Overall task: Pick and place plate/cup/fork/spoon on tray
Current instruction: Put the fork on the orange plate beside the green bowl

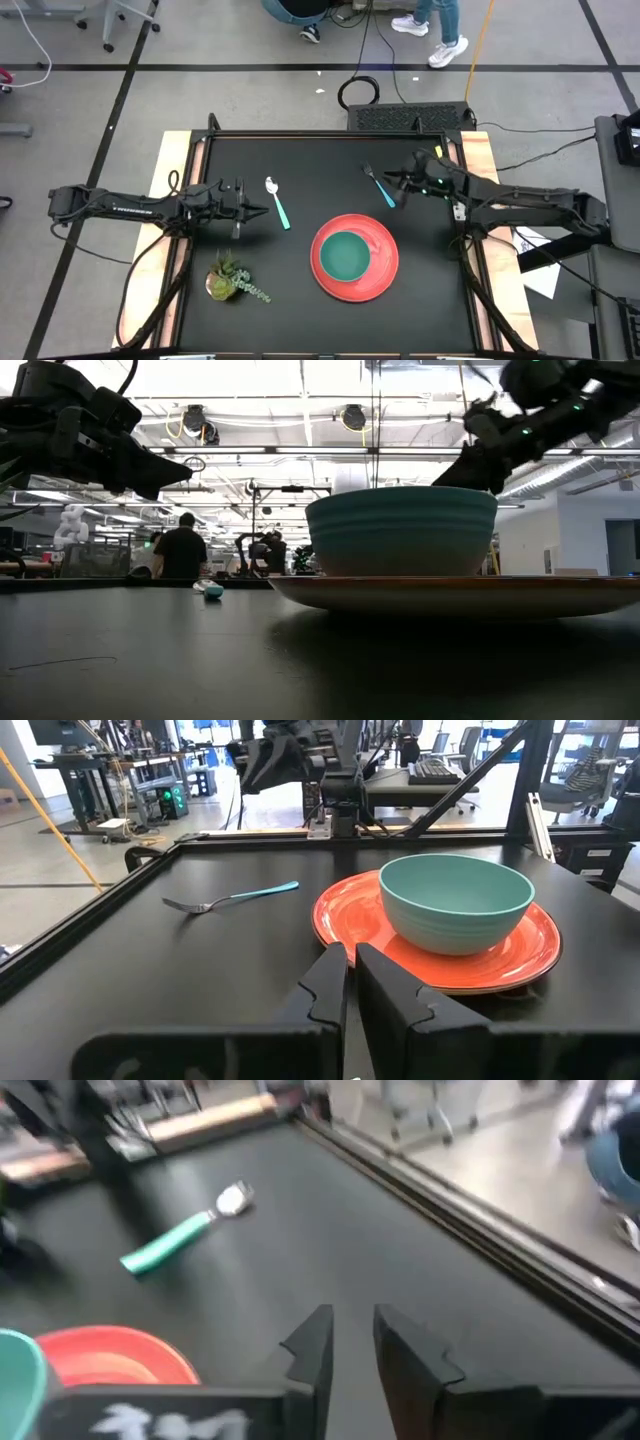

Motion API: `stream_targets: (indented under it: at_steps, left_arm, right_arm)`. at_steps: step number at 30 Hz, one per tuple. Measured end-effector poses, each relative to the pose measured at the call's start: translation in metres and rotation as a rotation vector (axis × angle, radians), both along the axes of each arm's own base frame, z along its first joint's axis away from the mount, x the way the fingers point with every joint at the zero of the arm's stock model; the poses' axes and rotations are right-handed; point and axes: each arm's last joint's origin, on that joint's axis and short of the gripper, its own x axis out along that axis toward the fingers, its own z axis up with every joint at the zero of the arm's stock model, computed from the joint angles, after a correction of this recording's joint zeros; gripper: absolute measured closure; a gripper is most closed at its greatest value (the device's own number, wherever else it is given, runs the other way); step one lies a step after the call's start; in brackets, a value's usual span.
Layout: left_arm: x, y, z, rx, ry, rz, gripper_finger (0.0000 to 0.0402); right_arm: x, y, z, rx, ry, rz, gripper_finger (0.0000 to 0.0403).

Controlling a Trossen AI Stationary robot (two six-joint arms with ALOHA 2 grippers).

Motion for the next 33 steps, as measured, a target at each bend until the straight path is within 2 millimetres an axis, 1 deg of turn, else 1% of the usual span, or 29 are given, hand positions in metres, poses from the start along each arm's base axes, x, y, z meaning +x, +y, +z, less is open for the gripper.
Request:
stream_targets:
  at_steps: [3,7,9,13,15,17,19,21,24,30,33]
  left_arm:
    - [0.0,0.0,0.0,0.0,0.0,0.0,0.0371]
    - [0.0,0.0,0.0,0.0,0.0,0.0,0.0371]
    - [0.0,0.0,0.0,0.0,0.0,0.0,0.0371]
    - [0.0,0.0,0.0,0.001,0.0,0.0,0.0371]
    - [0.0,0.0,0.0,0.001,0.0,0.0,0.0371]
    - [0.0,0.0,0.0,0.001,0.0,0.0,0.0371]
    - [0.0,0.0,0.0,0.001,0.001,0.0,0.0371]
    - [0.0,0.0,0.0,0.001,0.0,0.0,0.0371]
    - [0.0,0.0,0.0,-0.001,0.0,0.0,0.0371]
    - [0.0,0.0,0.0,-0.004,0.001,0.0,0.0371]
    - [0.0,0.0,0.0,-0.005,0.001,0.0,0.0371]
  right_arm:
    - [0.007,-0.008,0.009,0.022,0.079,-0.02,0.0304]
    - [0.015,-0.019,0.015,0.068,0.141,-0.069,0.0277]
    - [0.017,-0.026,0.016,0.115,0.173,-0.109,0.0272]
    - [0.022,-0.04,0.016,0.192,0.298,-0.169,0.0271]
    - [0.027,-0.046,0.017,0.226,0.358,-0.182,0.0271]
    - [0.032,-0.051,0.017,0.269,0.395,-0.157,0.0271]
    - [0.038,-0.053,0.016,0.292,0.402,-0.133,0.027]
    - [0.042,-0.054,0.015,0.278,0.392,-0.117,0.027]
    - [0.047,-0.052,0.017,0.206,0.391,-0.059,0.027]
    - [0.053,-0.054,0.026,0.095,0.324,-0.012,0.027]
    - [0.052,-0.055,0.023,0.124,0.337,-0.037,0.027]
